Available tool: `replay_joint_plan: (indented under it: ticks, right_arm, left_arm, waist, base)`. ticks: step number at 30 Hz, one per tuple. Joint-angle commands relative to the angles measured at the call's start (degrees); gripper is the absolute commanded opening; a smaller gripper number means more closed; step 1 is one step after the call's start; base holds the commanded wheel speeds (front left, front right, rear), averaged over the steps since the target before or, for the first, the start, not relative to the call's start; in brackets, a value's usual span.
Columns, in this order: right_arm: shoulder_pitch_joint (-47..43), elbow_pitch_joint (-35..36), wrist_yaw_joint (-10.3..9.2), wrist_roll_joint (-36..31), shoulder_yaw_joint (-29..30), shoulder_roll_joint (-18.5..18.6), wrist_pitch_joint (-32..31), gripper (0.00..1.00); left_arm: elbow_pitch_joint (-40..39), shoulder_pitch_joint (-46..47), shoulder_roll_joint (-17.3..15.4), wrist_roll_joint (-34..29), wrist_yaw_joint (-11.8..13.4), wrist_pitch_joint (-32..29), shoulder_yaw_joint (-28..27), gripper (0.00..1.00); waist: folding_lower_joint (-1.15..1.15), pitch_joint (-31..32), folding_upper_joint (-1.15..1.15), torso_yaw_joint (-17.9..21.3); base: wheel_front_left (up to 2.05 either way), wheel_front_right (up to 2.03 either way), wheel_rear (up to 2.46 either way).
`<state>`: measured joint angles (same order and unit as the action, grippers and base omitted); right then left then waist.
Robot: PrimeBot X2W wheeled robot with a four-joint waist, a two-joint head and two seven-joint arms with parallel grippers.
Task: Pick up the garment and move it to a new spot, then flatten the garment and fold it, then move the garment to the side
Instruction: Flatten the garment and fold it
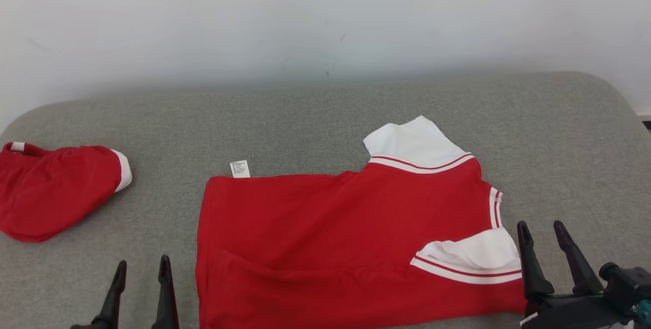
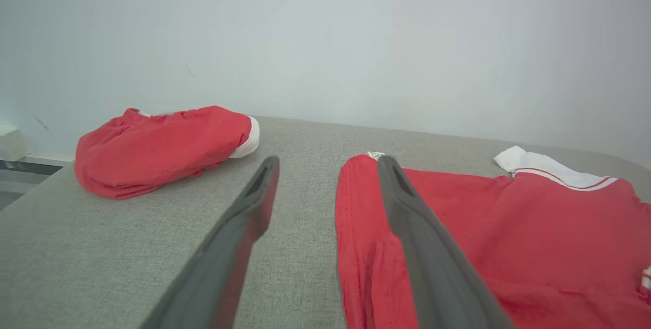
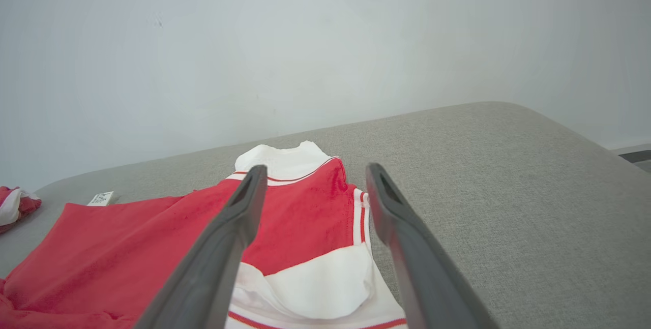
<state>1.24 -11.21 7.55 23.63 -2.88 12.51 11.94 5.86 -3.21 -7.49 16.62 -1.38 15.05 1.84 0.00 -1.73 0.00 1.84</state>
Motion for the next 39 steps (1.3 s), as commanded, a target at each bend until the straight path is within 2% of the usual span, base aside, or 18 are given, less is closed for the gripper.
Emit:
replay_joint_plan:
  ticks: [1,11,16,22,30,35,39]
  right_arm:
    - [0.4,0.3,-0.13,-0.6,0.2,-0.2,0.3,1.0]
    - [-1.4,2.4,-0.13,-4.6,0.8,-2.9,2.9,1.0]
    - [-2.9,2.8,-0.13,-5.2,1.4,-3.6,3.2,1.0]
    - [-4.1,3.1,-0.13,-5.9,2.0,-4.2,3.3,1.0]
    - [-3.6,2.3,-0.13,-5.5,2.2,-3.5,3.3,1.0]
    - [-0.2,0.0,-0.13,-2.5,2.1,-2.2,2.7,1.0]
    - [3.7,-2.1,-0.13,-2.4,1.2,0.3,0.9,1.0]
  left_arm:
    - [-0.3,0.3,0.2,-0.5,-0.1,0.2,-0.3,1.0]
    - [-2.4,-1.1,1.2,-4.0,-3.0,0.2,-4.4,1.0]
    - [-3.2,-2.8,0.4,-5.1,-5.1,0.2,-4.2,1.0]
    - [-2.7,-3.7,0.0,-4.4,-5.8,0.2,-4.2,1.0]
    - [-1.5,-3.6,0.3,-4.3,-6.0,0.2,-4.0,1.0]
    - [0.5,1.0,-0.9,-3.5,-6.1,0.2,-4.1,1.0]
    - [2.6,5.0,-2.9,-2.2,-6.1,0.2,-2.2,1.0]
  waist:
    - [0.0,0.2,0.0,-0.1]
    - [0.0,1.5,0.0,-0.4]
    - [0.0,1.8,0.0,-1.0]
    - [0.0,1.9,0.0,-1.5]
    - [0.0,1.5,0.0,-1.5]
    - [0.0,-0.2,0.0,-1.5]
    - [0.0,-1.7,0.0,-1.4]
  base:
    - [0.0,0.0,0.0]
    - [0.0,0.0,0.0]
    - [0.0,0.0,0.0]
    - [0.0,0.0,0.0]
    - [0.0,0.0,0.0]
    - [0.0,0.0,0.0]
    - [0.0,0.0,0.0]
